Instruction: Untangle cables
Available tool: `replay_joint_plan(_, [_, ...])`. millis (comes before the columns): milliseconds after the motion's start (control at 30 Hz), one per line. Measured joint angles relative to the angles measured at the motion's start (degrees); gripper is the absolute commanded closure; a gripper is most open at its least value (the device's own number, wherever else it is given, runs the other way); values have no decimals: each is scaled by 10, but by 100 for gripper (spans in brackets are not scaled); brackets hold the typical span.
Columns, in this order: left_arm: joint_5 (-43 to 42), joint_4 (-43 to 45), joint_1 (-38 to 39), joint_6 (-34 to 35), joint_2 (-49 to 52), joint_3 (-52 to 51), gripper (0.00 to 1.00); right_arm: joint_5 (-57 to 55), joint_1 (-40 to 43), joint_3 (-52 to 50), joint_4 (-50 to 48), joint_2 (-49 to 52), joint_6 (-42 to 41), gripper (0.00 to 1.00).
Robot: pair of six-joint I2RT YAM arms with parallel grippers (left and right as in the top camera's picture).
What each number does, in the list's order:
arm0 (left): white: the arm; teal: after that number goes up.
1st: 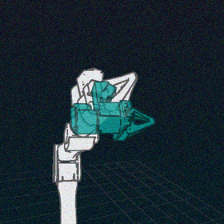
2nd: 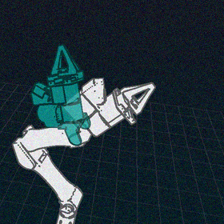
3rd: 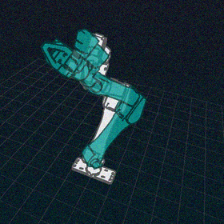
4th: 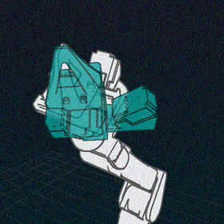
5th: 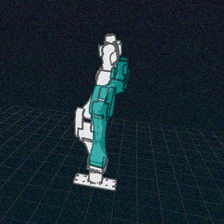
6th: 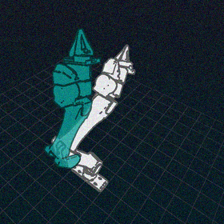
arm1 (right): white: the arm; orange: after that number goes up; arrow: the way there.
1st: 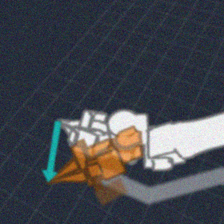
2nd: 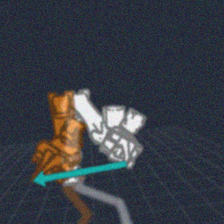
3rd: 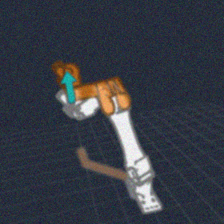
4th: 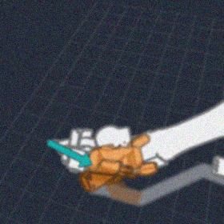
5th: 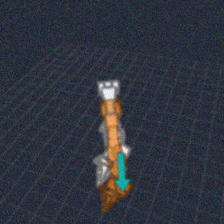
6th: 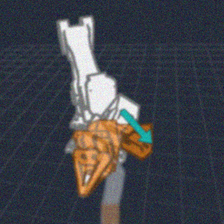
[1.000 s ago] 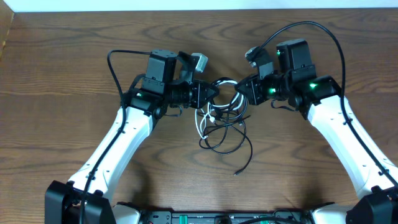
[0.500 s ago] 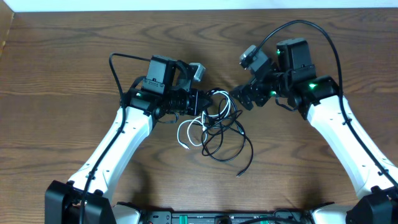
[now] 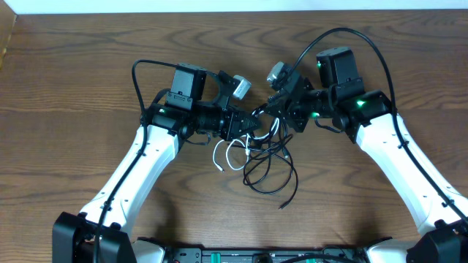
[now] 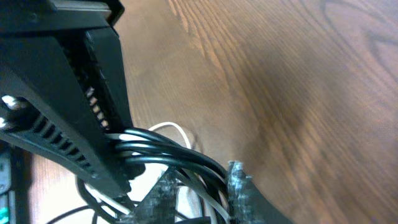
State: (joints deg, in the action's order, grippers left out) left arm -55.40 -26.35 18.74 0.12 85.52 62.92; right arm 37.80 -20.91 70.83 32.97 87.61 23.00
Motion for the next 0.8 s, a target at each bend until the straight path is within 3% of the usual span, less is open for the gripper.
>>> replay_joint_plan(33, [0, 0, 0, 0, 0, 0, 92, 13, 0, 0, 0, 0, -2, 39])
replay_joint_plan(200, [-22, 2, 0, -19, 0, 0, 92, 41, 2, 0, 7, 0, -6, 41])
replay_joint_plan(300, [-23, -2, 0, -35, 0, 0, 92, 49, 3, 0, 28, 0, -8, 80])
replay_joint_plan(400, [8, -5, -2, -39, 0, 0, 92, 50, 5, 0, 33, 0, -10, 99])
replay_joint_plan(500, [47, -3, -1, -45, 0, 0, 89, 54, 4, 0, 36, 0, -10, 99])
replay_joint_plan(567, [58, -2, -1, -46, 0, 0, 74, 47, 3, 0, 39, 0, -10, 99])
replay_joint_plan(667, [76, 4, -1, -46, 0, 0, 66, -41, 2, 0, 41, 0, -46, 99])
replay_joint_plan(767, [93, -8, -1, -46, 0, 0, 67, -135, 13, 0, 35, 0, -102, 99])
replay_joint_plan(800, [100, -15, -1, -47, 0, 0, 73, -158, 23, 0, 32, 0, -124, 99])
